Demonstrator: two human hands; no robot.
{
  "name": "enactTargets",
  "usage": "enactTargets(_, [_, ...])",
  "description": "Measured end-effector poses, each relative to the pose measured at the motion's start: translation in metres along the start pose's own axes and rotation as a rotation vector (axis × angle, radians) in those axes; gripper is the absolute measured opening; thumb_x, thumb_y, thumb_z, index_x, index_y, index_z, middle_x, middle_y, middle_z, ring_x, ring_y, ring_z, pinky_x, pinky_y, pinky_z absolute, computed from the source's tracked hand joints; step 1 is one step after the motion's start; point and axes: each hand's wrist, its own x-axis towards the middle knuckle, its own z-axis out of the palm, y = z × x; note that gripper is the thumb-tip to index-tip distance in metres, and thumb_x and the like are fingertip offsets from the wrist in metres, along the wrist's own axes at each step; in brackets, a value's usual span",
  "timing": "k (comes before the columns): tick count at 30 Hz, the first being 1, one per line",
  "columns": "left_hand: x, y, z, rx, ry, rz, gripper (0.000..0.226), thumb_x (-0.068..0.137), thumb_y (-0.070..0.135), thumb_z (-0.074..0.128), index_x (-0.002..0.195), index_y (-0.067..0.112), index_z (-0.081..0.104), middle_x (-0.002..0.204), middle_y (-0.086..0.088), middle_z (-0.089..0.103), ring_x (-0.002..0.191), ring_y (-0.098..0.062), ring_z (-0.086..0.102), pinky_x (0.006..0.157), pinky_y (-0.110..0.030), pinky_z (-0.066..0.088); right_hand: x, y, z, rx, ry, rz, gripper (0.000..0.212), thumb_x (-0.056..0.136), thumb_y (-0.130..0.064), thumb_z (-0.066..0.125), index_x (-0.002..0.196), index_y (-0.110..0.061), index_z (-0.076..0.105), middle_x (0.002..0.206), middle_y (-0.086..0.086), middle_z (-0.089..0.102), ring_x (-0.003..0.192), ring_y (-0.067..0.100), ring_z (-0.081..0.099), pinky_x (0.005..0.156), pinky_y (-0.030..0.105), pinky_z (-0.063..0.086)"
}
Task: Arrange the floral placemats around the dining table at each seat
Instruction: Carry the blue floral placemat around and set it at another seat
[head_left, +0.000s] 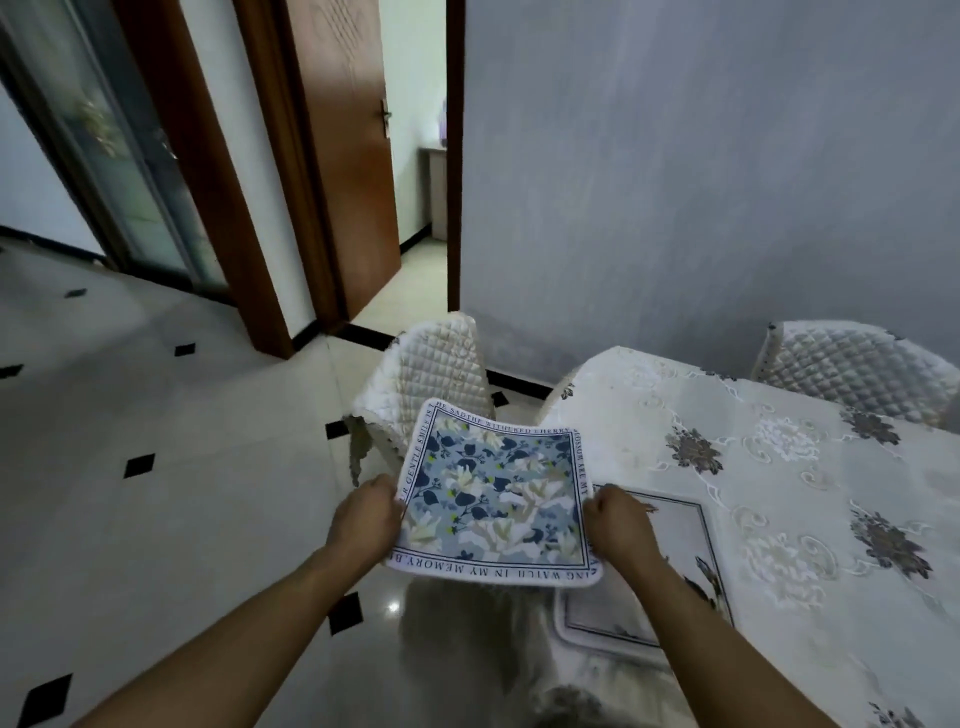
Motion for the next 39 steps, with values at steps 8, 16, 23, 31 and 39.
enactTargets(8, [0.025,-0.134,-0.129,0.0,0.097,-0.046,0.013,0.094,0.029,0.048,0.088,0.019,0.046,0.096,-0.009,0.064,0.082,-0.026,0.058,0.064,-0.031,0.039,-0.016,-0.171,0.064,-0.036,0.044,-0.146,0.025,0.096,-0.024,0.045,0.073,-0.014,0.044,0.074,0.01,0.055,0.072,0.032,0.057,0.059,0.033,0.038])
enactTargets(16, [0.097,-0.224,-0.186,-0.008,0.183,-0.107,0.015,0.094,0.03,0.048,0.088,0.017,0.048,0.097,-0.01,0.064,0.087,-0.03,0.06,0.065,-0.033,0.04,0.04,-0.297,0.119,-0.116,0.023,-0.22,0.023,0.097,-0.029,0.044,0.082,-0.013,0.05,0.075,0.006,0.055,0.064,0.021,0.05,0.059,0.031,0.036])
enactTargets(23, [0.22,-0.278,-0.214,0.009,0.201,-0.128,0.017,0.095,0.032,0.049,0.09,0.016,0.05,0.095,-0.008,0.064,0.083,-0.026,0.06,0.064,-0.032,0.041,0.151,-0.383,0.178,-0.061,0.024,-0.262,0.023,0.096,-0.025,0.045,0.078,-0.012,0.05,0.07,0.005,0.055,0.062,0.022,0.05,0.056,0.031,0.036])
enactTargets(31, [0.352,-0.349,-0.267,-0.006,0.195,-0.248,0.016,0.095,0.032,0.048,0.092,0.016,0.05,0.097,-0.008,0.064,0.085,-0.026,0.06,0.063,-0.032,0.04,0.271,-0.521,0.233,-0.111,-0.044,-0.354,0.027,0.097,-0.029,0.042,0.074,-0.016,0.046,0.069,0.005,0.053,0.062,0.02,0.052,0.055,0.034,0.039])
enactTargets(39, [0.54,-0.405,-0.295,-0.048,0.152,-0.128,0.014,0.093,0.03,0.049,0.087,0.018,0.051,0.096,-0.007,0.065,0.083,-0.024,0.058,0.063,-0.032,0.04,0.402,-0.614,0.288,-0.072,-0.01,-0.219,0.024,0.097,-0.022,0.043,0.078,-0.009,0.049,0.066,0.005,0.054,0.059,0.021,0.052,0.052,0.033,0.038])
